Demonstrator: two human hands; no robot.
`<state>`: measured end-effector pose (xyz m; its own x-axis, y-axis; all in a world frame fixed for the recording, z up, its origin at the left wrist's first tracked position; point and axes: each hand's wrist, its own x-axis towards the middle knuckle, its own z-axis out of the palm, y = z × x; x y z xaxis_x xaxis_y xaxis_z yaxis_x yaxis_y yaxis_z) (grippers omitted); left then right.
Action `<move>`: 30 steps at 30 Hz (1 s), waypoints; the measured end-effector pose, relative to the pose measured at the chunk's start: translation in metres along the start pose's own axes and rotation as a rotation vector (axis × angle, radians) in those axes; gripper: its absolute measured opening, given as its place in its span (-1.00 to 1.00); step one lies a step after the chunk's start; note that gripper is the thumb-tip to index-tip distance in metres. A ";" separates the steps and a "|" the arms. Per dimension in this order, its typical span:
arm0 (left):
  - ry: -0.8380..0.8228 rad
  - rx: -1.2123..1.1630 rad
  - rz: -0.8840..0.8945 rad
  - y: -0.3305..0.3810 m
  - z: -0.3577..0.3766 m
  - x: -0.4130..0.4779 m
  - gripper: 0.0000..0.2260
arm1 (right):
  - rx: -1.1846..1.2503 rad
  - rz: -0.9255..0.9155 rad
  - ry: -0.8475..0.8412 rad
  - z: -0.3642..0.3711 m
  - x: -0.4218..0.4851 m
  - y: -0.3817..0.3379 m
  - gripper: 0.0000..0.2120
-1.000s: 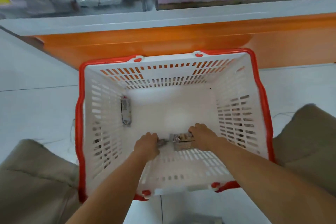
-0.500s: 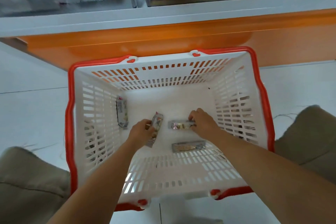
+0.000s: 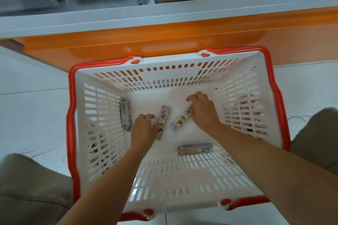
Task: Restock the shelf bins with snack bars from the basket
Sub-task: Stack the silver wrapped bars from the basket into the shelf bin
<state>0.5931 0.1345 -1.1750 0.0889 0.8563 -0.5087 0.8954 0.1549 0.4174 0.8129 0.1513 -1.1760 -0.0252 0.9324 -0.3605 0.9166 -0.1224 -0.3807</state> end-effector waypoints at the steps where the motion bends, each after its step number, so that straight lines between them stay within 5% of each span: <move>1: -0.006 0.020 0.007 -0.002 -0.002 -0.003 -0.66 | -0.035 0.079 0.030 -0.003 -0.004 -0.003 -0.68; 3: -0.033 0.027 0.009 -0.002 -0.005 -0.008 -0.65 | -0.083 0.315 -0.090 -0.008 -0.015 -0.003 -0.57; 6: -0.133 -0.006 -0.040 0.006 -0.003 -0.013 -0.61 | 0.076 0.713 -0.583 -0.010 -0.035 0.003 -0.17; 9: -0.218 -0.036 -0.091 0.018 0.003 -0.015 -0.60 | 0.194 0.879 -0.837 0.001 -0.044 0.000 -0.14; 13: -0.250 -0.072 -0.052 0.020 0.005 -0.013 -0.60 | 0.517 1.019 -0.636 0.018 -0.036 0.007 -0.12; 18: -0.259 -0.043 0.005 0.018 -0.001 -0.007 -0.59 | 0.361 1.033 -0.529 0.027 -0.036 0.000 0.15; 24: -0.264 -0.028 0.005 0.016 -0.003 -0.007 -0.57 | 0.285 0.984 -0.432 0.046 -0.038 -0.007 -0.18; 30: -0.202 -0.002 -0.014 0.018 -0.005 -0.006 -0.56 | 0.153 0.642 -0.146 0.015 -0.022 0.002 -0.52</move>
<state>0.6065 0.1350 -1.1607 0.1621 0.7381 -0.6549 0.8964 0.1673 0.4104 0.8094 0.1255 -1.1819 0.4421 0.6048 -0.6624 0.7011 -0.6936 -0.1653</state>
